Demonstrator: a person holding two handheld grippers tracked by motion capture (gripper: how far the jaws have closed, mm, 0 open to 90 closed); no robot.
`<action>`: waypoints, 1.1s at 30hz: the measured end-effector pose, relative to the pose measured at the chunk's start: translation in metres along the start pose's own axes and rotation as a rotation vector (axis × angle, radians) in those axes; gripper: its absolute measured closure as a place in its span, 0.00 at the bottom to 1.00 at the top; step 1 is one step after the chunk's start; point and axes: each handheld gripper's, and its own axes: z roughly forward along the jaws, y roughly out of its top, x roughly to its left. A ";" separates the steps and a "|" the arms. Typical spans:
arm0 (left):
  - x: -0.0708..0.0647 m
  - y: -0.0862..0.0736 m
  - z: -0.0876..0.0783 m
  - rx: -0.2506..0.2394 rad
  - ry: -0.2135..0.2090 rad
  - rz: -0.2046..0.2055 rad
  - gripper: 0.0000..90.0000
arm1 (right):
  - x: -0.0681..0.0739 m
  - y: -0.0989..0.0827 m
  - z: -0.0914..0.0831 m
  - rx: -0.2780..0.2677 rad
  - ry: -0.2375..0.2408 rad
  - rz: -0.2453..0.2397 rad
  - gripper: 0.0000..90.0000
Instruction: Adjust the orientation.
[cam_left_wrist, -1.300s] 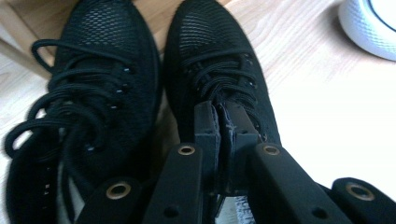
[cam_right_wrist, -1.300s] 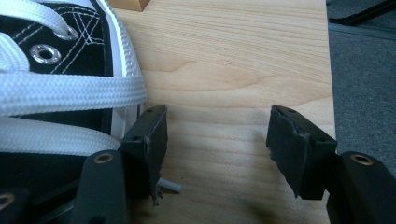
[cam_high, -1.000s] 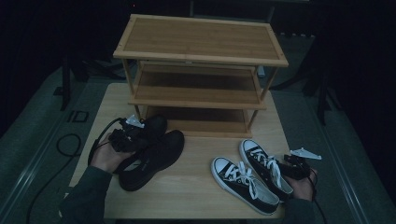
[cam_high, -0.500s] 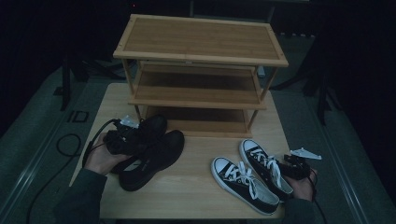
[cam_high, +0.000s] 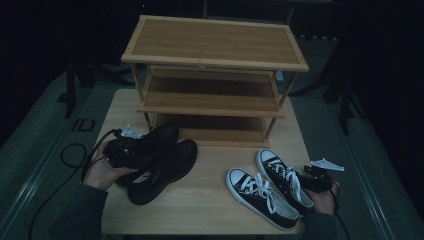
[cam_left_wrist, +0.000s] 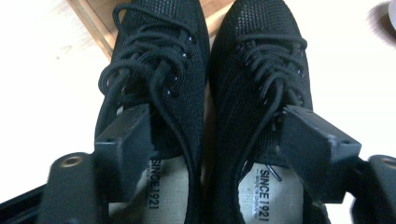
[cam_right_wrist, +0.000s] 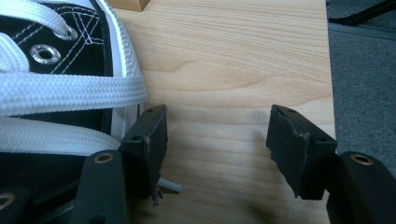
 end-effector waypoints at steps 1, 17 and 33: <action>0.001 -0.001 0.000 -0.001 0.003 -0.005 0.25 | 0.000 0.000 0.000 0.001 0.000 0.002 0.42; 0.005 -0.018 0.010 0.081 -0.025 -0.004 0.25 | 0.000 0.000 0.000 0.001 0.001 0.003 0.42; 0.004 -0.012 0.016 0.180 -0.044 0.032 0.56 | 0.000 0.000 0.000 0.001 -0.001 0.004 0.42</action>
